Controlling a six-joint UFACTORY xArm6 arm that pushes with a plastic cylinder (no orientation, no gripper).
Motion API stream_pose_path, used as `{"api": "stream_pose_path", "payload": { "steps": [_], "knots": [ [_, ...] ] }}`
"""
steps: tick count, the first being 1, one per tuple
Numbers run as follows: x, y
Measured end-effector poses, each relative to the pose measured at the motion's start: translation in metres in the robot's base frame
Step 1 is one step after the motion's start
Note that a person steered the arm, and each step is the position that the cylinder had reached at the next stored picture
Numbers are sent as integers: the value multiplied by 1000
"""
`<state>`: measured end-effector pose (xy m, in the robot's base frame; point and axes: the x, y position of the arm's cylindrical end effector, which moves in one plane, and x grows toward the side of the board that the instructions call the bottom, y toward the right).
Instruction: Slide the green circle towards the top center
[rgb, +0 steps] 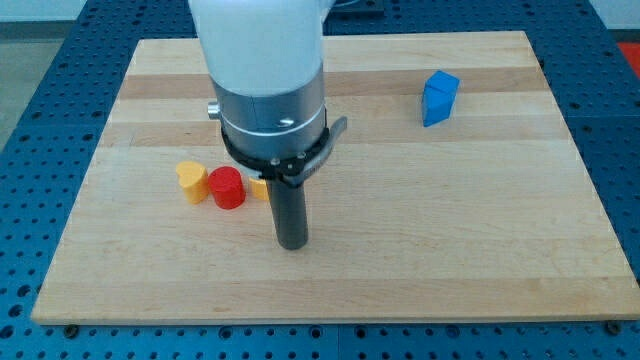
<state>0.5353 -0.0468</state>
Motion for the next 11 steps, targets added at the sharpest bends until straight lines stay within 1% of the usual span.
{"api": "stream_pose_path", "payload": {
  "steps": [1, 3, 4, 5, 6, 8, 9, 10, 11],
  "knots": [
    [-28, -1],
    [-27, 7],
    [-37, 33],
    [-74, 31],
    [-78, 15],
    [-107, 6],
    [-96, 23],
    [-112, 30],
    [-131, 25]
  ]
}}
